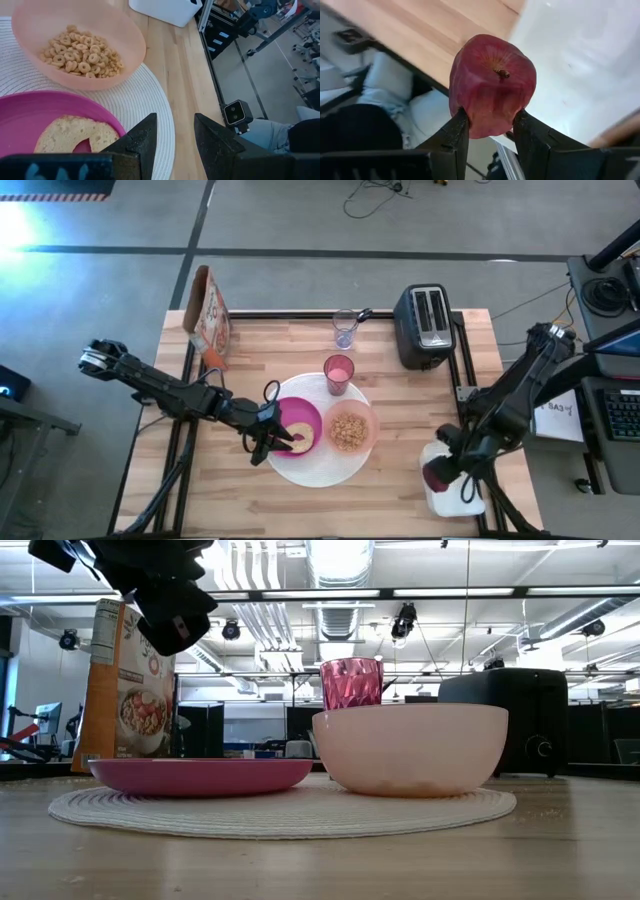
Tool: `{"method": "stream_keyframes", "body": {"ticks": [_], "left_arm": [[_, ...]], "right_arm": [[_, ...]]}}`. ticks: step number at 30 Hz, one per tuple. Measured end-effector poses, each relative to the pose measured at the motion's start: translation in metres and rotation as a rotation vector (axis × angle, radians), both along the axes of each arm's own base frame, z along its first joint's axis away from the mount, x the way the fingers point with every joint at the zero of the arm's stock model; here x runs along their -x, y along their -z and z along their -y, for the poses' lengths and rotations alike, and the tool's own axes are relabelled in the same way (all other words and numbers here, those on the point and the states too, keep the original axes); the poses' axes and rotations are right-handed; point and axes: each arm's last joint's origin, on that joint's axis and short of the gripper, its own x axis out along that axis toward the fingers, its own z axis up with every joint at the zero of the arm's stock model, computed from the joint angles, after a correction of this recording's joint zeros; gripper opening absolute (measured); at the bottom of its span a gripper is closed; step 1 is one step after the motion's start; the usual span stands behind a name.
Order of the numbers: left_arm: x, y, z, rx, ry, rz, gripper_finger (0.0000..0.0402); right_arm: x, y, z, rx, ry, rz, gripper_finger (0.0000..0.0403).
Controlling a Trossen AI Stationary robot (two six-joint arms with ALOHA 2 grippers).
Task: Arrange a breakfast setting
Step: Put the apple from the white bin to the top of the pink plate on the white mat
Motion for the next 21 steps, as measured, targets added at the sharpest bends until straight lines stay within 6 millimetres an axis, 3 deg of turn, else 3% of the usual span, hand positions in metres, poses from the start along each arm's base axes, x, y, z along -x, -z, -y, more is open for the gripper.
{"method": "stream_keyframes", "body": {"ticks": [4,10,21], "left_arm": [[0.000,-0.001,0.000,-0.002,0.003,0.011,0.0113],[-0.004,-0.009,0.001,-0.034,0.015,0.122,0.0113],[-0.009,-0.027,0.004,-0.111,0.018,0.348,0.0127]], "right_arm": [[0.003,-0.009,0.009,0.063,-0.023,0.159,0.0116],[-0.003,-0.013,0.017,0.343,-0.024,0.444,0.0116],[-0.028,-0.003,0.002,0.793,-0.237,0.672,0.0119]]}}
